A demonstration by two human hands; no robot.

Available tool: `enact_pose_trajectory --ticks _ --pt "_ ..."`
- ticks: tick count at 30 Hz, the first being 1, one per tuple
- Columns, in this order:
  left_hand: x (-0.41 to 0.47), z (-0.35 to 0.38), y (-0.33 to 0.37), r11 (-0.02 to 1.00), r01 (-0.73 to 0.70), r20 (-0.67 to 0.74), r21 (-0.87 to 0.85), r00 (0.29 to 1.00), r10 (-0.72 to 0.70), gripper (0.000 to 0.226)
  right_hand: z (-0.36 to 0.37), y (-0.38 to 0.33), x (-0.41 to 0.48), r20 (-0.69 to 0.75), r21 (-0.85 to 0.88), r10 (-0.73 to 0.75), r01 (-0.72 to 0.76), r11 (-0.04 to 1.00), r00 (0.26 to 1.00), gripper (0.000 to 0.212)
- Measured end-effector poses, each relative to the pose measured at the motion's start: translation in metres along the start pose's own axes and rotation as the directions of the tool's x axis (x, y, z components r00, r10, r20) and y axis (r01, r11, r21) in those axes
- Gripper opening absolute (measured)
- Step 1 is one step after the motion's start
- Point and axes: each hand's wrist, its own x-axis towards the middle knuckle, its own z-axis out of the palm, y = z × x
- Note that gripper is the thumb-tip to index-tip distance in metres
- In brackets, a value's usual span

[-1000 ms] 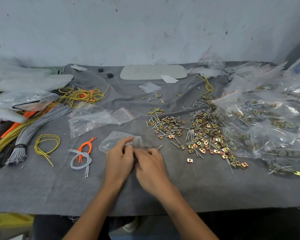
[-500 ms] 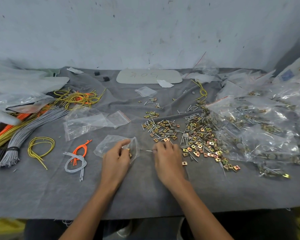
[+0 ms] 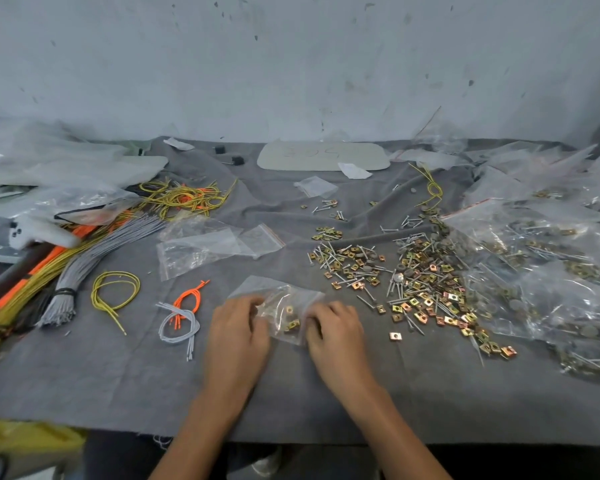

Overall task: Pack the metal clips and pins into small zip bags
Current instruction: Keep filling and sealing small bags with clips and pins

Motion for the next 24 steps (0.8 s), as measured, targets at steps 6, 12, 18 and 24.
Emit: enact_pose_trajectory --ticks 6,12,18,24 --pt "-0.003 -0.002 -0.015 0.935 -0.153 0.135 0.319 0.984 0.115 0.052 0.0 0.003 -0.003 -0.039 0.028 0.058 -0.056 0.998 0.998 0.01" --pt "-0.008 0.001 -0.011 0.941 -0.218 0.129 0.259 0.973 0.19 0.04 0.001 0.005 -0.001 0.008 0.032 0.069 -0.069 0.997 0.998 0.012" --pt "-0.001 0.007 0.004 0.988 -0.151 0.218 0.02 0.965 0.143 0.034 -0.002 0.006 0.001 0.049 0.184 0.029 -0.037 0.982 0.998 0.01" --pt "0.008 0.018 0.013 0.993 -0.087 0.146 0.076 0.986 0.076 0.02 -0.007 0.003 0.002 0.221 0.238 -0.096 0.042 0.97 0.97 0.029"
